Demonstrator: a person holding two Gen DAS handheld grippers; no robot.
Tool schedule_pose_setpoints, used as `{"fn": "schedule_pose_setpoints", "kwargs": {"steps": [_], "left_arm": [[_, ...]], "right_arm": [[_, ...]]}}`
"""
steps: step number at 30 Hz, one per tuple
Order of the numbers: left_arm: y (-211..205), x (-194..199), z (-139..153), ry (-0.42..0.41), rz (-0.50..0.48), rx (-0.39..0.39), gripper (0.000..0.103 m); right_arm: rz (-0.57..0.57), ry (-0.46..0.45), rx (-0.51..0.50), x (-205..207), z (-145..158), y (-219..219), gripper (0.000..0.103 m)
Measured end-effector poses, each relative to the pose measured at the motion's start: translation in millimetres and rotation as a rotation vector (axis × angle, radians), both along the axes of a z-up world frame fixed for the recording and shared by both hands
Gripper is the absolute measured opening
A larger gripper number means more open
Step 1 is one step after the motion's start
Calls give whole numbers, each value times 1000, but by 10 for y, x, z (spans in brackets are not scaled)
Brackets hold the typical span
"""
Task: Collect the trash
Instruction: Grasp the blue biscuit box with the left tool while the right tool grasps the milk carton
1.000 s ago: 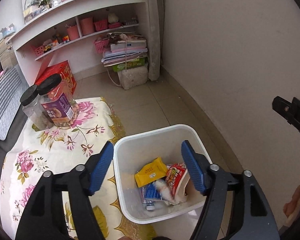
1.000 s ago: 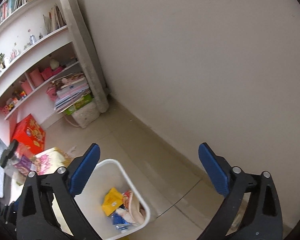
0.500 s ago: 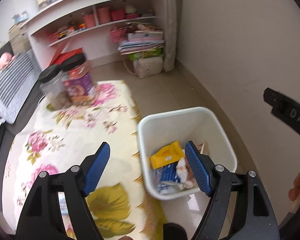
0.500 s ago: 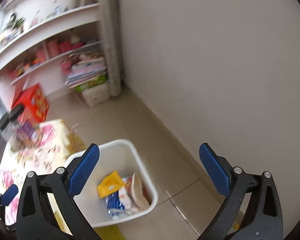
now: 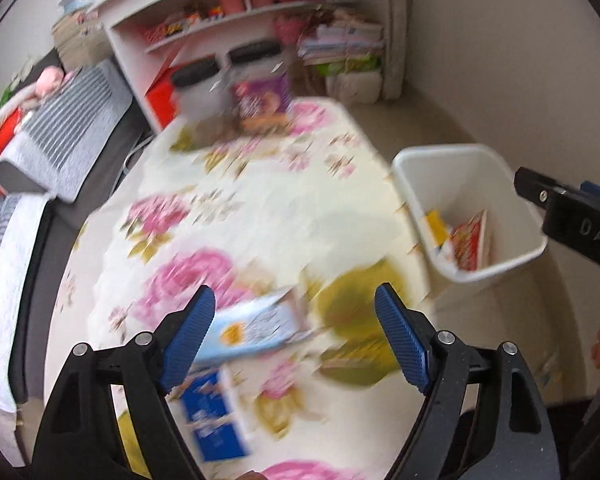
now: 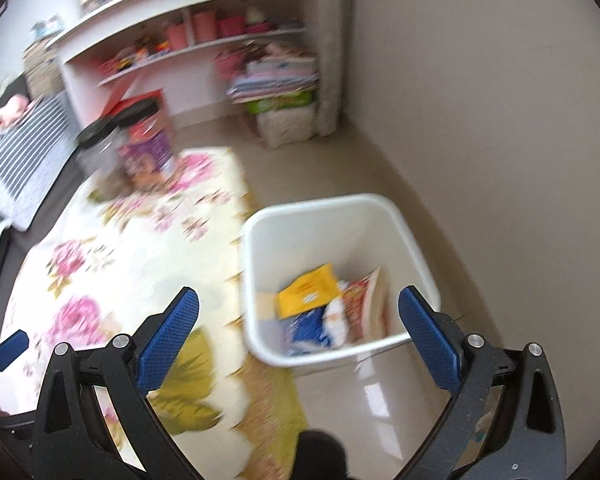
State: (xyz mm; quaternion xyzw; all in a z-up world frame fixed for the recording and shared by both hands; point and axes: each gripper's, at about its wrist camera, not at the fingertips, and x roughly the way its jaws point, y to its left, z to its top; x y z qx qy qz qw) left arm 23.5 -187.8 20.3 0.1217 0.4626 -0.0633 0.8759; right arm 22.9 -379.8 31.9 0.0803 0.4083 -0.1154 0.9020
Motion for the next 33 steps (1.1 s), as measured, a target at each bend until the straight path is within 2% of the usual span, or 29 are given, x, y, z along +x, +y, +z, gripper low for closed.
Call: {"fn": "schedule_pose_setpoints", "kwargs": {"steps": [7, 10, 14, 17, 19, 20, 22, 27, 33], "left_arm": [[759, -132, -565, 230, 54, 37, 80], [1029, -129, -771, 333, 129, -11, 80], [1153, -120, -942, 390, 203, -97, 80], [1124, -102, -1078, 440, 232, -124, 80], [1118, -110, -1154, 455, 239, -91, 77], [1122, -128, -1187, 460, 227, -80, 65], [1169, -147, -1173, 453, 197, -96, 58], [1411, -135, -934, 375, 153, -49, 57], [1830, 23, -577, 299, 139, 3, 57]], "right_arm": [[120, 51, -41, -20, -197, 611, 96], [160, 77, -65, -7, -287, 791, 96], [187, 100, -90, 42, -369, 922, 96], [212, 112, -84, 92, -412, 993, 96], [236, 130, -83, 137, -460, 1046, 96], [253, 138, -87, 150, -484, 1077, 96], [307, 151, -102, 168, -534, 1182, 96], [489, 160, -155, 178, -622, 1580, 96], [806, 148, -345, 205, -814, 2289, 96]]}}
